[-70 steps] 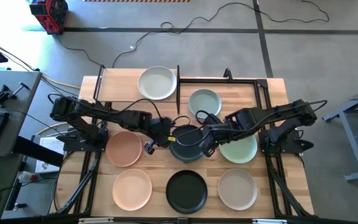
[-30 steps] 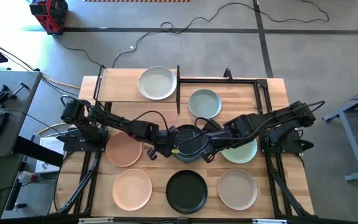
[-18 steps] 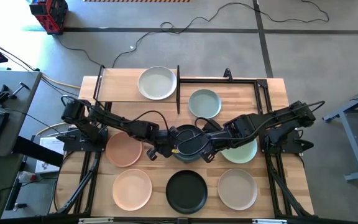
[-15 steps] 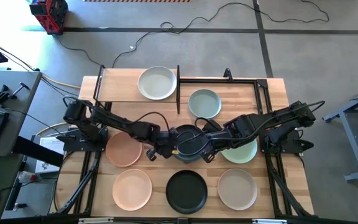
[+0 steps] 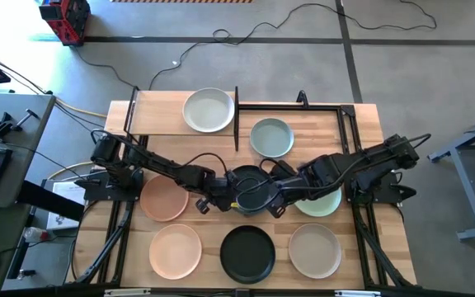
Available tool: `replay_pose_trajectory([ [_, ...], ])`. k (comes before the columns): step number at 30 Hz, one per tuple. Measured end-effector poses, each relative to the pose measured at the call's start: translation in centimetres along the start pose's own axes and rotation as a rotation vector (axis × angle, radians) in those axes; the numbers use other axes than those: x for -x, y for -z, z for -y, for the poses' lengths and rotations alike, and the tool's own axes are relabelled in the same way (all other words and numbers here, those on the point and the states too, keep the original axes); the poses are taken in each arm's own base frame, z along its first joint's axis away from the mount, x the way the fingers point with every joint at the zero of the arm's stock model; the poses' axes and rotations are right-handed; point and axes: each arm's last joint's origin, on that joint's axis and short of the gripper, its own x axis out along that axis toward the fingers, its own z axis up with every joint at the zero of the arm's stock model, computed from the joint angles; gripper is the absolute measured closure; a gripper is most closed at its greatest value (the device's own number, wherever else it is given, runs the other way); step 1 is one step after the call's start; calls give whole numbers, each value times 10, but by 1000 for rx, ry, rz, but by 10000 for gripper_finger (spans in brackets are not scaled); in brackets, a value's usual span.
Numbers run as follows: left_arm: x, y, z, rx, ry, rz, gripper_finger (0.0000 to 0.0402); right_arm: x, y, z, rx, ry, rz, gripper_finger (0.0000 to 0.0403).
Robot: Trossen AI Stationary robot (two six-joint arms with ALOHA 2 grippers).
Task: Place and stack plates onto a shelf
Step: Stack the dark blue plate on top of the white plate on the shelf
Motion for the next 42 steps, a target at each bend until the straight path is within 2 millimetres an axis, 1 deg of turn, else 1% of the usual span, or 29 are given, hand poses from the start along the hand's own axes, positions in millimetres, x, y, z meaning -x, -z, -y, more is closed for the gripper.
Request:
replay_pose_trajectory([
  [5, 0, 0, 1, -35, 9, 1, 322, 0, 0, 0, 0, 0, 1, 273],
  [7, 0, 0, 1, -42, 23, 13, 337, 0, 0, 0, 0, 0, 1, 273],
  [12, 0, -1, 2, -42, 49, 39, 391, 0, 0, 0, 0, 0, 1, 273],
  [13, 0, -1, 1, -41, 46, 39, 395, 0, 0, 0, 0, 0, 1, 273],
  [21, 1, -2, 3, -50, 43, 34, 399, 0, -2, 1, -4, 20, 39, 273],
  [24, 5, -3, 4, -57, 29, 22, 399, 0, -3, 1, -24, 26, 53, 273],
  [28, 16, -3, 5, -63, 7, 10, 400, -1, -6, 3, -65, 41, 80, 273],
  [32, 34, -3, 3, -51, -18, 31, 400, -2, -11, 6, -115, 44, 90, 273],
  [35, 50, -2, 0, -44, -76, 21, 401, -3, -16, 9, -173, 52, 95, 273],
  [38, 67, 0, 1, -92, -136, -6, 401, -5, -22, 13, -239, 65, 106, 273],
  [42, 88, -1, 2, -124, -200, 11, 401, -7, -32, 20, -288, 78, 117, 273],
])
